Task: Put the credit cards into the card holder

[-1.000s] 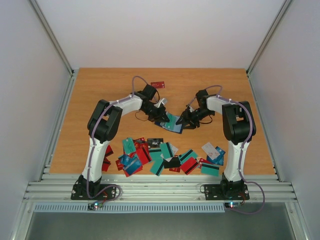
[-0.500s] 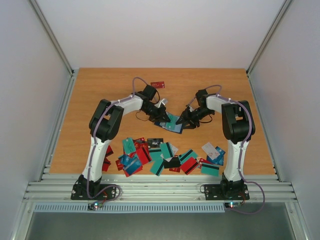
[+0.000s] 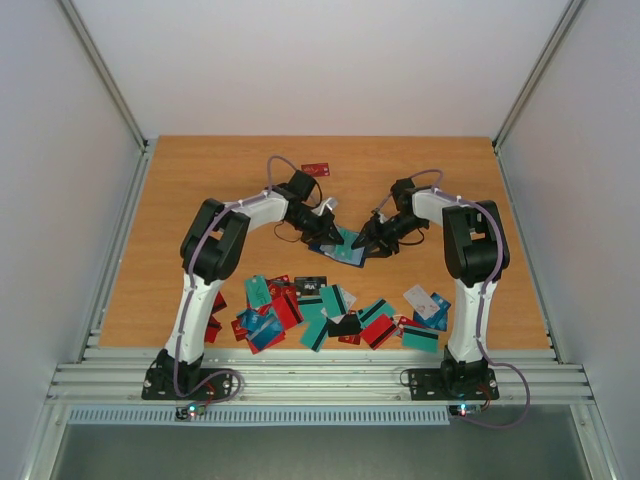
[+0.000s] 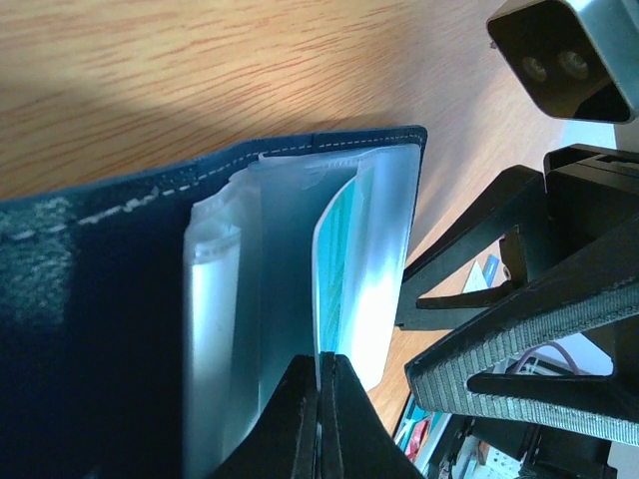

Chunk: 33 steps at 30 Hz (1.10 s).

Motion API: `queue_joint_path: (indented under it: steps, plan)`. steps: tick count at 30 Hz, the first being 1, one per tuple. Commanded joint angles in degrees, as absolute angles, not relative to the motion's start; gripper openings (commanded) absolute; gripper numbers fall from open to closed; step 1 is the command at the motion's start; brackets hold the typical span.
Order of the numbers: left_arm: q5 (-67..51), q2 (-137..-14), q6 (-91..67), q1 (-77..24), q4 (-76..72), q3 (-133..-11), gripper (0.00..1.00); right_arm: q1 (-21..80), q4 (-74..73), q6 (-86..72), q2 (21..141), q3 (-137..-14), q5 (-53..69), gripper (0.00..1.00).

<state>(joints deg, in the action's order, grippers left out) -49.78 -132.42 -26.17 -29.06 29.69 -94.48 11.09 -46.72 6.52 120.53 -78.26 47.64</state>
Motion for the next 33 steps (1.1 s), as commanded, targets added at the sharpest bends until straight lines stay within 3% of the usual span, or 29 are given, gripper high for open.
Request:
queue_joint_path:
  steps: [1, 28, 33]
  plan:
    - [-47.86, -136.48, -27.09, -30.8, 29.79, -94.67, 0.0, 11.5, -43.41, 7.21, 123.2, -79.57, 44.47, 0.43]
    - [-47.9, -138.36, -20.34, -32.52, 38.02, -98.42, 0.0, 11.1, -46.03, 8.35, 123.02, -83.06, 42.58, 0.47]
    - [-47.35, -138.79, -20.04, -32.52, 38.23, -98.76, 0.06, 10.75, -46.8, 8.85, 122.49, -82.95, 42.22, 0.5]
